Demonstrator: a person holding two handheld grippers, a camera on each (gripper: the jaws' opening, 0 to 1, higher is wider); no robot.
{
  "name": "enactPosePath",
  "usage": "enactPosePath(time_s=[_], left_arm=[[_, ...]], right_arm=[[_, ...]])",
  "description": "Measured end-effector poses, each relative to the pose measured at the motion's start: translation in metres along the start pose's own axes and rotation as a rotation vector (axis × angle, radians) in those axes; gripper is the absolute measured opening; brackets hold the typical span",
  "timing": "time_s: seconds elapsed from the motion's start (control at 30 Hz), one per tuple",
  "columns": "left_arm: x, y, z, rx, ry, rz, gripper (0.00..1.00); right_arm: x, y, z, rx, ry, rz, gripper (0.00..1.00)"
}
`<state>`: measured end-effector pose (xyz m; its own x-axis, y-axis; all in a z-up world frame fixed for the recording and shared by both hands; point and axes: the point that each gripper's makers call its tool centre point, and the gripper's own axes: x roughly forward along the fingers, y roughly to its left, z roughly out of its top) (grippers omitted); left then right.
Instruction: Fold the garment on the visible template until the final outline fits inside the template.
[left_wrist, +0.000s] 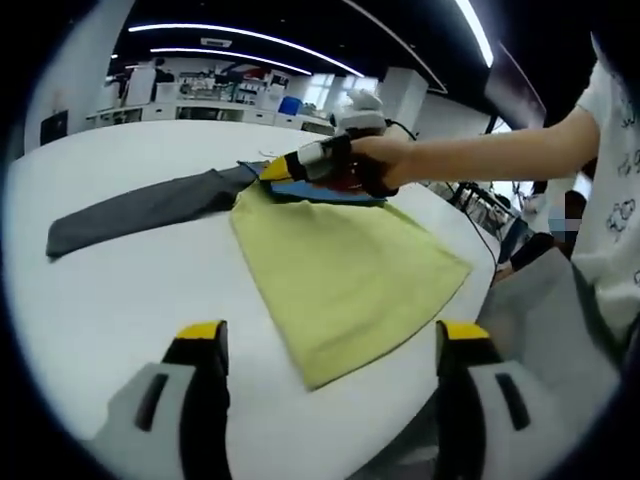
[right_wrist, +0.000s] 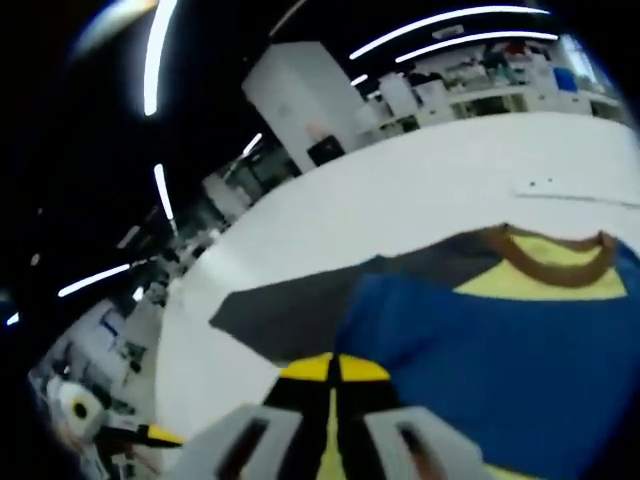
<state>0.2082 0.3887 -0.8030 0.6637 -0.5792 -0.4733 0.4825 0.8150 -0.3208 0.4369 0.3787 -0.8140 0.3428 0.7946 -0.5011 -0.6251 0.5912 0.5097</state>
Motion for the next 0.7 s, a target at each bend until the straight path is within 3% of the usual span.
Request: enactPosePath(time_s=[0.43,0.57,0.6,0.7], left_arm=[[0.002,0.001,-0.004,-0.015,-0.001,0.000,0.82],[0.002,0.001,-0.003,-0.014,-0.001,0.001,0.83],[0.002,0.000,-0.003,-0.014,-0.002,0.001,0.83],[0.002,0.000,-0.002,-0.015,-0.005,0.001,0.83]], right_arm=[[0.004,-0.007,-0.009,-0.033,0.040,-0.018,0.00],[0.002,0.000,-0.009,-0.058,0.034,0.010,0.00],[0.001,0.002,-0.009,-0.066,0.031,0.014,0.01],[0.004,0.003,-0.003,-0.131,0.007,0.028,0.21]])
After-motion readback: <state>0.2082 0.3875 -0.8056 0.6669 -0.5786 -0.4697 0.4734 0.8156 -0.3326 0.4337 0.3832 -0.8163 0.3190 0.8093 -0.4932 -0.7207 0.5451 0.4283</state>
